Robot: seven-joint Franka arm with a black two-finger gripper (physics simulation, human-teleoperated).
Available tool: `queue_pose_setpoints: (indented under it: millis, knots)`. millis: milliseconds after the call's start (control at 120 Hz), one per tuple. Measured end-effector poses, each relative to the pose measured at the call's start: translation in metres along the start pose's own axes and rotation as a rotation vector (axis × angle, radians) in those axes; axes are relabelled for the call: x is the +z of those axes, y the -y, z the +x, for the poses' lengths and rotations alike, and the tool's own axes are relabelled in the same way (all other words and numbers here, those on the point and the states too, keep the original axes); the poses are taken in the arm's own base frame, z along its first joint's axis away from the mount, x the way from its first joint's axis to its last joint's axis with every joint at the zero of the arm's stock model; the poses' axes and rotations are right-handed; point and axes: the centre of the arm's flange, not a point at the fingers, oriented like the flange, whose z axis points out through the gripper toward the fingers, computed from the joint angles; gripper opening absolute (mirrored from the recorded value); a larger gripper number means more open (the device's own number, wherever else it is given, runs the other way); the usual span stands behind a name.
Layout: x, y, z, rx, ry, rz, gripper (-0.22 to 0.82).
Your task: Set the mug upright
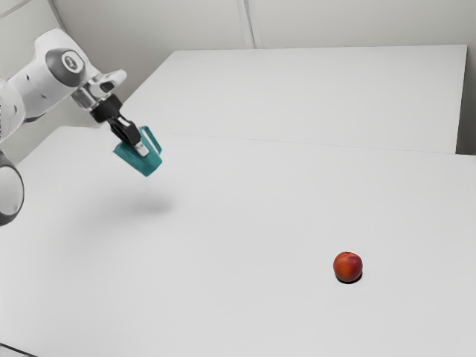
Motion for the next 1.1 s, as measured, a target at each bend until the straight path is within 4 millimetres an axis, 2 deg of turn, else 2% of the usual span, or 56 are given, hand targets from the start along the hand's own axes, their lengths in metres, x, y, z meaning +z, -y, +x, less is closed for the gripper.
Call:
queue_pose_setpoints:
  millis: [67, 158, 242, 300, 667, 942, 983, 1100]
  knots:
    - [0.004, -0.017, 0.017, 0.036, 0.082, 0.139, -0.14]
    - [0.023, -0.024, 0.031, 0.05, 0.143, 0.288, -0.15]
    - [0.05, -0.02, 0.033, 0.042, 0.174, 0.376, -0.15]
    - [0.061, -0.016, 0.032, 0.022, 0.175, 0.418, -0.15]
    - [0.105, 0.003, 0.028, -0.13, 0.147, 0.487, -0.15]
    - [0.127, 0.013, 0.026, -0.209, 0.147, 0.494, -0.15]
    - [0.128, 0.014, 0.026, -0.218, 0.145, 0.495, -0.1]
    - [0.131, 0.015, 0.026, -0.24, 0.142, 0.495, 0.16]
